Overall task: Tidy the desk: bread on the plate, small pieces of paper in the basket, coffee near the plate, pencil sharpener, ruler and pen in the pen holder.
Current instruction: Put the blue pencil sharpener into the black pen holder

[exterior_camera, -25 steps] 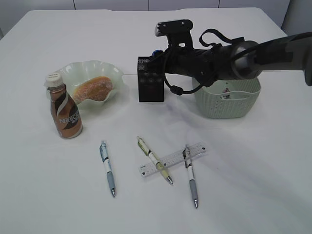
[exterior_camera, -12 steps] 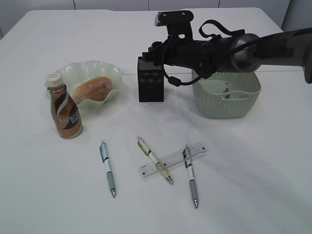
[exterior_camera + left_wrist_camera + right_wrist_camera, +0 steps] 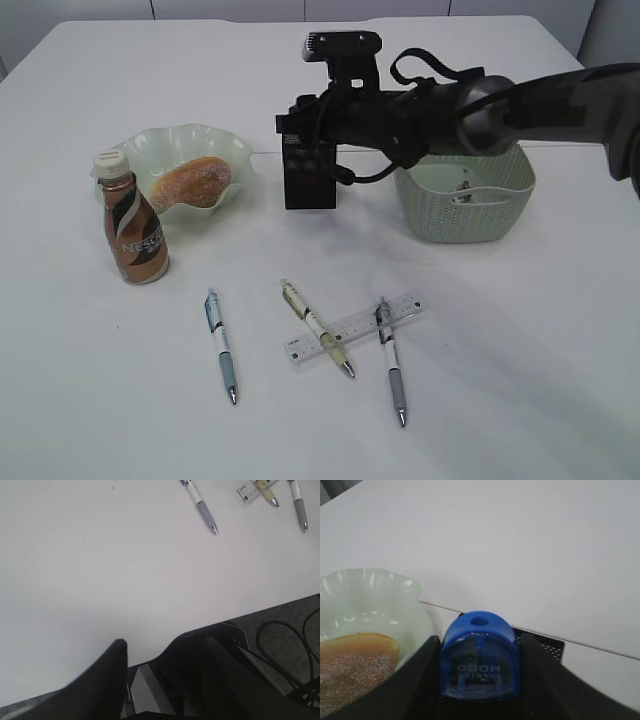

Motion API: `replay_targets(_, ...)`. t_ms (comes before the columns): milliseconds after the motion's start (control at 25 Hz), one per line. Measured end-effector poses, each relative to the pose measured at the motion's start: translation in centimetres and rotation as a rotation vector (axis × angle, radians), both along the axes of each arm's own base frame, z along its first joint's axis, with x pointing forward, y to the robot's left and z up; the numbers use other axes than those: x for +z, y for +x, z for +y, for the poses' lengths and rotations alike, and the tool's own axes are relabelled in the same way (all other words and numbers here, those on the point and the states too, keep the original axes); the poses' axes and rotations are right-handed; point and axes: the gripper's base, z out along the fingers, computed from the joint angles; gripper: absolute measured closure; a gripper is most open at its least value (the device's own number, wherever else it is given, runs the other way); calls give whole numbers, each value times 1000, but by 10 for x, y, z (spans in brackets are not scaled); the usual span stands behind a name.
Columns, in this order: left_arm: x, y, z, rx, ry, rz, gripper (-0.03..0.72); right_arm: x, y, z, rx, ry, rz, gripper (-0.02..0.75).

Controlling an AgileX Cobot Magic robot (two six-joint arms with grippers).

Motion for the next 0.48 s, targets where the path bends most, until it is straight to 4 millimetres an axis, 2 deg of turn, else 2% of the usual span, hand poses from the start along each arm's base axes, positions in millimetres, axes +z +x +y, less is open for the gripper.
replay_targets(480,0,0,0,0,0,0,335,-1,-1,2,1,-6,13,356)
